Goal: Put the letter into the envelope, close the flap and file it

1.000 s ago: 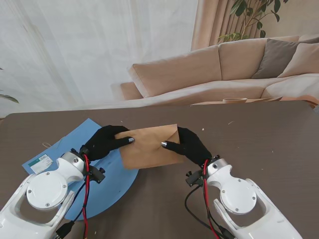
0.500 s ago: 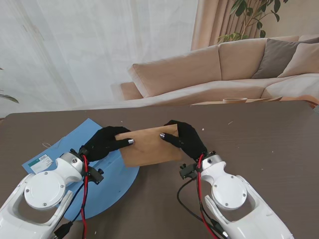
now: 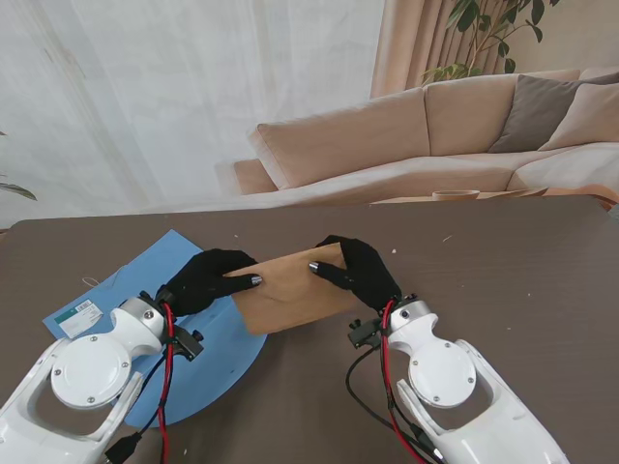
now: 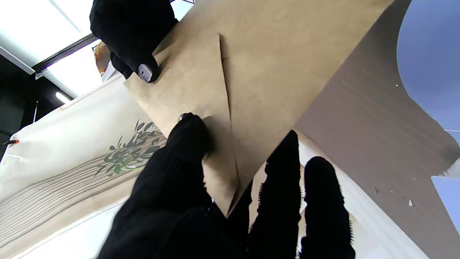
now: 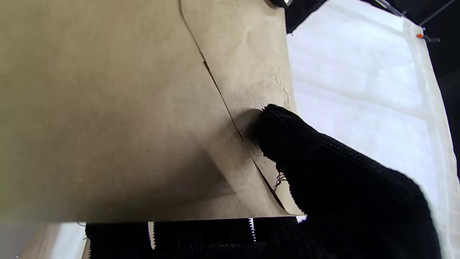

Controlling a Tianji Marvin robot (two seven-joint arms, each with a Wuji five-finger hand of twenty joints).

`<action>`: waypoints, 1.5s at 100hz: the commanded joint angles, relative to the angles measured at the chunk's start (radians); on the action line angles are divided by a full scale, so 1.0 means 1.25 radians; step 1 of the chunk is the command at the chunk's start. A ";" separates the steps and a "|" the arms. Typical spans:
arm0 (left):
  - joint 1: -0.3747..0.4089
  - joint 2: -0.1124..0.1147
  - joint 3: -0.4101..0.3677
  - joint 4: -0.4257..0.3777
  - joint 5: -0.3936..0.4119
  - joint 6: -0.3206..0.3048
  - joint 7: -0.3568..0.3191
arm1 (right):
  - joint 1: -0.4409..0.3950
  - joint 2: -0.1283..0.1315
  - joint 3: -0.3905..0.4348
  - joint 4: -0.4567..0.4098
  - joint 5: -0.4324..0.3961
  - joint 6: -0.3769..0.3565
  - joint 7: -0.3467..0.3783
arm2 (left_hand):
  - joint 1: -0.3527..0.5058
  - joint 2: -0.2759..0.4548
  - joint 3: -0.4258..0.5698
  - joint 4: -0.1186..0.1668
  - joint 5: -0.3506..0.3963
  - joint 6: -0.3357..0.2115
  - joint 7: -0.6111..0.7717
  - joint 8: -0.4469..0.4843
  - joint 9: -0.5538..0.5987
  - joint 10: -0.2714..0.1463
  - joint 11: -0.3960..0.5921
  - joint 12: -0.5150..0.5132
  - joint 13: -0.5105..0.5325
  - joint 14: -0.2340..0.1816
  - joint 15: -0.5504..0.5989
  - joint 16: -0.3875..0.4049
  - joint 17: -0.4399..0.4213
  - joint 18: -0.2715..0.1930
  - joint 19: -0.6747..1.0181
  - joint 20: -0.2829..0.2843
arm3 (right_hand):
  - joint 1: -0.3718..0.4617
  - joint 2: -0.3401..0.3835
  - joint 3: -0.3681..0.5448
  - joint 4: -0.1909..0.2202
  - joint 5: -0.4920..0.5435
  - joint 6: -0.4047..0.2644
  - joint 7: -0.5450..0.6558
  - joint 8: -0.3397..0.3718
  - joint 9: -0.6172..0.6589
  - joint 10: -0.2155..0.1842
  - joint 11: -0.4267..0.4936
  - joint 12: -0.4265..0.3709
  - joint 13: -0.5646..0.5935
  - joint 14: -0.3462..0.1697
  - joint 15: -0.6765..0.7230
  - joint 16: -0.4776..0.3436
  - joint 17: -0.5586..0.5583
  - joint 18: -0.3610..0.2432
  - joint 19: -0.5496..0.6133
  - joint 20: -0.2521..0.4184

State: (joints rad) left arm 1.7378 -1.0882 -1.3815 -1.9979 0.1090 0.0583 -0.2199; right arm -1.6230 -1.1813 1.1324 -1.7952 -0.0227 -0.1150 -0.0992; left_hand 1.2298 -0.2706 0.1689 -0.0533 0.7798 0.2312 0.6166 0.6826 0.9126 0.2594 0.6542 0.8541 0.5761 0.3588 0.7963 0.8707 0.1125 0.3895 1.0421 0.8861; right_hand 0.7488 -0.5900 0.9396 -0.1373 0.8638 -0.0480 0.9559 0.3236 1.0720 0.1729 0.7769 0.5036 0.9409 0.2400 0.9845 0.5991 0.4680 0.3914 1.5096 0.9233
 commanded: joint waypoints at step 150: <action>0.057 0.041 -0.100 0.028 0.616 0.057 -0.142 | -0.137 -0.025 0.035 -0.037 -0.006 0.005 -0.122 | -0.265 0.032 -0.030 0.017 -0.267 -0.016 -0.328 -0.202 -0.391 -0.062 -0.268 -0.306 -0.232 -0.089 -0.449 -0.142 -0.039 -0.057 -0.588 0.071 | 0.032 -0.007 0.034 0.008 0.046 0.084 0.029 0.041 0.075 0.057 0.061 0.037 0.147 0.028 0.086 0.014 0.143 0.042 0.128 0.009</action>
State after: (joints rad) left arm 1.7923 -1.0352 -1.5062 -1.9936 0.8915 0.1014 -0.3843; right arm -1.7789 -1.2039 1.1819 -1.8487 -0.0455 -0.1021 -0.2580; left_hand 0.8863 -0.2836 0.1529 -0.0531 0.4663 0.2155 0.2185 0.4249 0.4412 0.1923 0.3239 0.4665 0.2695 0.2585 0.2339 0.6672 0.0600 0.3357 0.3180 0.9489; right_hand 0.7489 -0.5914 0.9662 -0.1257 0.8756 0.0645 0.9778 0.3856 1.1408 0.2205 0.8553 0.5545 1.0975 0.2639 1.0780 0.6147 0.6450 0.4289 1.6265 0.9344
